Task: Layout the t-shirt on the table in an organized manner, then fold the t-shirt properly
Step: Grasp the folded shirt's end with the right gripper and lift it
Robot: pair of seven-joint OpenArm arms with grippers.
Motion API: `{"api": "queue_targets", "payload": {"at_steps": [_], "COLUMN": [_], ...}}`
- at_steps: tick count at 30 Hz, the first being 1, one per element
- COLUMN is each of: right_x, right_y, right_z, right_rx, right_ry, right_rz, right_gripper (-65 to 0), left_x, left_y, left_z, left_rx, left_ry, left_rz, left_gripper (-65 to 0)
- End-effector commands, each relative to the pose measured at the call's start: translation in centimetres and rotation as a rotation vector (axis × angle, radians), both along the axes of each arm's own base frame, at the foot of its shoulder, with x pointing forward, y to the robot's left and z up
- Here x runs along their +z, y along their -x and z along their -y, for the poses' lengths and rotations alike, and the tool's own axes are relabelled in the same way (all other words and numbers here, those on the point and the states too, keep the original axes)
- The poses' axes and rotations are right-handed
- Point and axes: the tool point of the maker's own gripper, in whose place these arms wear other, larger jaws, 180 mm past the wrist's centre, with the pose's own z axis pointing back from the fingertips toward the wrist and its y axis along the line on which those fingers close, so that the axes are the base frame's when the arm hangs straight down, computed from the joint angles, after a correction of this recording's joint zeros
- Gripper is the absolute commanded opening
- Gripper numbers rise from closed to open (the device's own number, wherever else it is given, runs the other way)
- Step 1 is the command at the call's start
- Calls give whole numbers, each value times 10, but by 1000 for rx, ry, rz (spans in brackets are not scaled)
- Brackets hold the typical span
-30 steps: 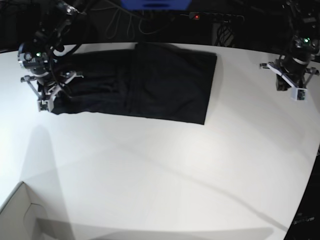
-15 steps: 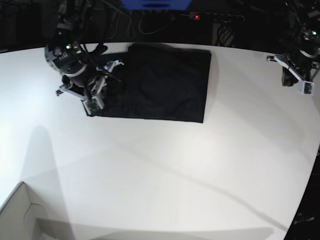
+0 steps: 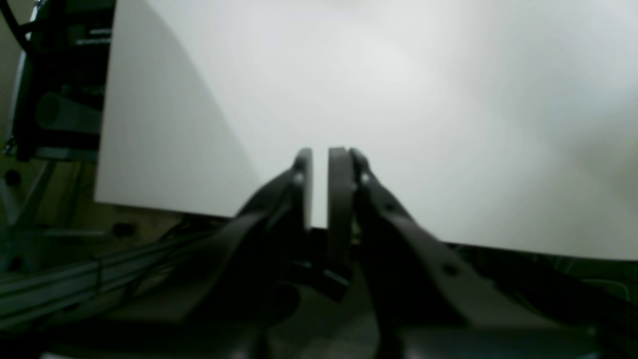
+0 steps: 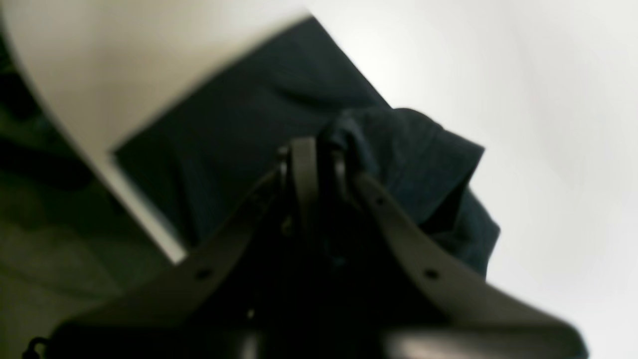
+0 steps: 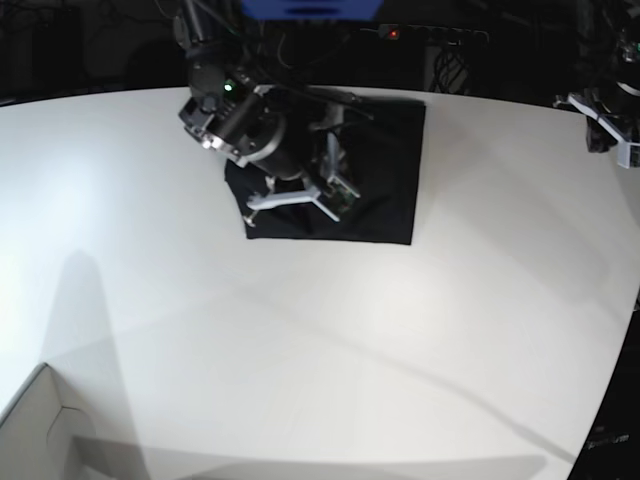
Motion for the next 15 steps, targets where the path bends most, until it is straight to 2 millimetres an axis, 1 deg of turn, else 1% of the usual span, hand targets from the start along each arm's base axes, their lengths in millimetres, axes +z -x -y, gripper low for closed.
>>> {"api": "queue_targets", "payload": {"at_steps": [1, 3, 5, 7, 10, 11, 14, 15], "right_x": [20, 24, 24, 16, 3, 0, 0, 0], "right_y": [-5, -4, -7, -11, -17, -18, -20, -20], "right_z": [-15, -28, -41, -49, -54, -56, -67, -68], "right_rx": [30, 73, 120, 149, 170, 180, 213, 216], "right_ry": [-56, -63, -58, -42, -20, -16, -29, -33], "right_rz": [56, 72, 78, 66, 39, 33, 46, 47], "right_gripper": [-650, -650, -650, -650, -650, -650, -650, -650], "left_x": [7, 3, 1, -3, -10, -11, -16, -17], "left_y": [-3, -1, 0, -2, -5, -9, -24, -31], "left_z": [2, 5, 10, 17, 34, 39, 62, 73], "left_rx": [-2, 15, 16, 14, -10, -20, -73, -97], "left_ry": [-2, 17, 31, 52, 85, 95, 135, 153], "left_rz": [31, 34, 34, 36, 32, 35, 45, 51], "left_gripper": [-598, -598, -598, -598, -598, -598, -598, -598]}}
